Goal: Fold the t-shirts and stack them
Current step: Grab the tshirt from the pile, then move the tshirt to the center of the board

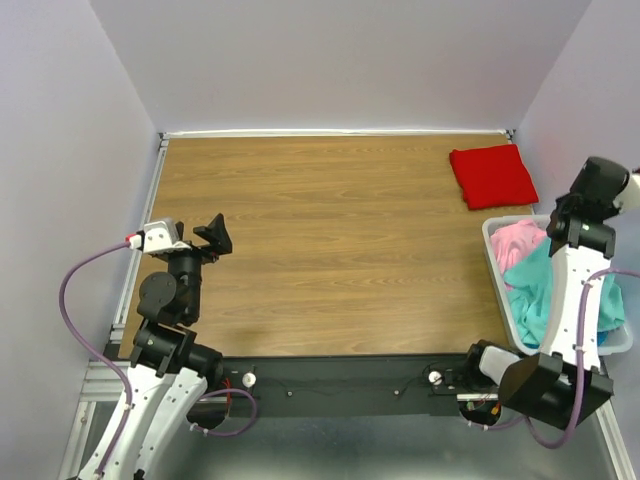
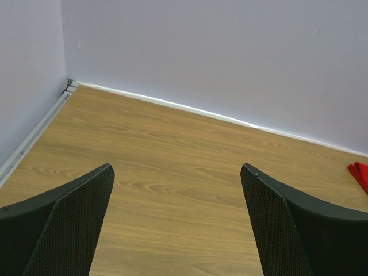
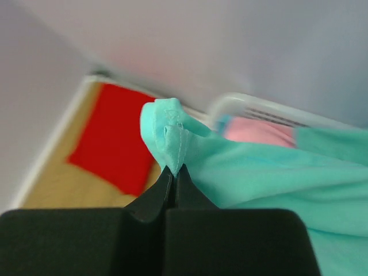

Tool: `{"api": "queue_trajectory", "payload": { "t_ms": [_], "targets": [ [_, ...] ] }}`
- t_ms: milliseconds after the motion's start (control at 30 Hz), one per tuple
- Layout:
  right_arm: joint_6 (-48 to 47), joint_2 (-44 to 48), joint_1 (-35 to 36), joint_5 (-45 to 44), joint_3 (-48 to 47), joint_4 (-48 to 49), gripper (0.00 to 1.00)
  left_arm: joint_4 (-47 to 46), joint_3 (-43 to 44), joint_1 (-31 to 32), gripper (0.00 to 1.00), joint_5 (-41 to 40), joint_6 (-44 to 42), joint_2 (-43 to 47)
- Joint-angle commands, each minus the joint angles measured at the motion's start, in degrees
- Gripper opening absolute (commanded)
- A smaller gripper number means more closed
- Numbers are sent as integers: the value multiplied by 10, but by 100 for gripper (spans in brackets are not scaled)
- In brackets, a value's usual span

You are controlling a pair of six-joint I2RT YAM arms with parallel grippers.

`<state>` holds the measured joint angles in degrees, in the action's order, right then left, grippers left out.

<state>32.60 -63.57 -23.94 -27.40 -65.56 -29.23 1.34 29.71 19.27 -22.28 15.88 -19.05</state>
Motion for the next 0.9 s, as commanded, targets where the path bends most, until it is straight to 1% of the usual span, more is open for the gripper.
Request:
{"api": "queue_trajectory", "payload": {
  "t_ms": [0,67,100,133,167,200,267,300,333,367,400,433,467,500,533,567,633,700,767,800,867],
  "targets": [
    [-28,-9,76,105,-97,28,1,-10,-2,3,98,2,-4,-11],
    [-25,-22,113,113,-120,37,1,-10,-2,3,98,0,-4,-13],
    [-24,-24,143,134,-133,47,1,-11,-2,3,98,0,-4,-14],
    [-22,-28,158,151,-139,68,1,-11,-2,3,98,0,-4,-16],
    [-21,-41,192,185,-145,79,1,-11,-2,3,98,0,-4,-18],
    [-21,-50,212,196,-155,86,1,-11,-2,3,98,0,-4,-16],
    [-28,-76,260,210,-200,99,1,-10,-3,3,98,-1,-4,-20],
    [-43,-109,308,221,-220,102,1,-10,-3,3,98,-1,-4,-21],
    [-53,-126,333,224,-270,103,1,-11,-2,2,98,-2,-6,-24],
    [-81,-145,384,226,-297,104,1,-10,-2,3,98,-2,-5,-27],
    [-94,-185,407,233,-330,103,1,-10,-2,3,98,-1,-6,-28],
    [-106,-204,425,240,-360,104,1,-10,-2,3,98,-1,-5,-29],
    [-118,-226,441,254,-426,104,1,-11,-2,3,98,-2,-5,-30],
    [-139,-263,466,270,-457,104,1,-11,-2,3,98,-2,-6,-29],
    [-148,-282,479,289,-520,104,1,-11,-2,3,98,-2,-5,-30],
    [-178,-298,501,300,-550,104,1,-11,-3,3,98,-3,-4,-30],
    [-202,-338,520,332,-603,105,1,-10,-2,2,98,-6,-4,-31],
    [-217,-357,531,390,-656,108,1,-9,-2,2,98,-10,-4,-32],
    [-220,-362,532,422,-663,113,1,-9,-2,2,98,-14,-5,-34],
    [-221,-355,533,427,-651,114,1,-9,-2,3,98,-14,-4,-35],
    [-230,-328,533,402,-564,125,1,-8,-2,3,98,-15,-4,-37]
  ]
}}
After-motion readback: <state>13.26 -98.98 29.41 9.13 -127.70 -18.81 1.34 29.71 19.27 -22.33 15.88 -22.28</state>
